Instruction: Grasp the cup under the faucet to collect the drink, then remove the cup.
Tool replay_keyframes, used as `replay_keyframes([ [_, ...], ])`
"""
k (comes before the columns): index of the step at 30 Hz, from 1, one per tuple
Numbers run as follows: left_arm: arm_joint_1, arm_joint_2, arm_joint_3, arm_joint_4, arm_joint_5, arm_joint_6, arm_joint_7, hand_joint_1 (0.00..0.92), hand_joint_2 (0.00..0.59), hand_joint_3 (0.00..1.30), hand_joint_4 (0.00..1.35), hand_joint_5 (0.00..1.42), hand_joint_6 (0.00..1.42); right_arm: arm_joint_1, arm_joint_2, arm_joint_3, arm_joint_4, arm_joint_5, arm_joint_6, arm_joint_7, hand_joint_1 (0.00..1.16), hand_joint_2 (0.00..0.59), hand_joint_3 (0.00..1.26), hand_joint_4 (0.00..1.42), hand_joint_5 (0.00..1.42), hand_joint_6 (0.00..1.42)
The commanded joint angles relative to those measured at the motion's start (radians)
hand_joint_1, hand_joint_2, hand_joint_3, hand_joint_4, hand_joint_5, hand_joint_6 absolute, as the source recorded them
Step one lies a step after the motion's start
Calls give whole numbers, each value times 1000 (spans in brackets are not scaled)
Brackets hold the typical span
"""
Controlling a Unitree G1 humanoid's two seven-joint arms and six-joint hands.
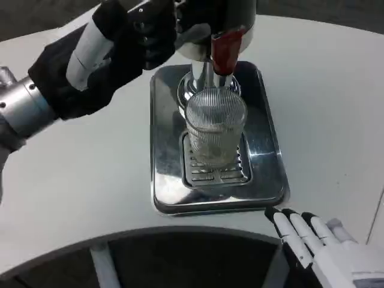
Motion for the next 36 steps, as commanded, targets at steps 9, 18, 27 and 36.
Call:
replay_keyframes([
  [9,-130,-91,-44,129,78,-15,-55,0,0,0,0,0,0,41,11,-4,-17,3,-19,-40,714,306,0,0,0,0],
  [18,-233,-140,-61,231,131,-66,-87,0,0,0,0,0,0,56,12,-16,-17,13,-25,-57,714,306,0,0,0,0],
  [27,-307,-158,-67,296,170,-121,-125,0,0,0,0,0,0,81,14,-28,-17,28,-39,-79,714,306,0,0,0,0],
  [36,-305,-132,-112,322,235,-208,-179,0,0,0,0,3,0,89,18,-29,-17,42,-47,-89,713,306,0,0,0,0],
])
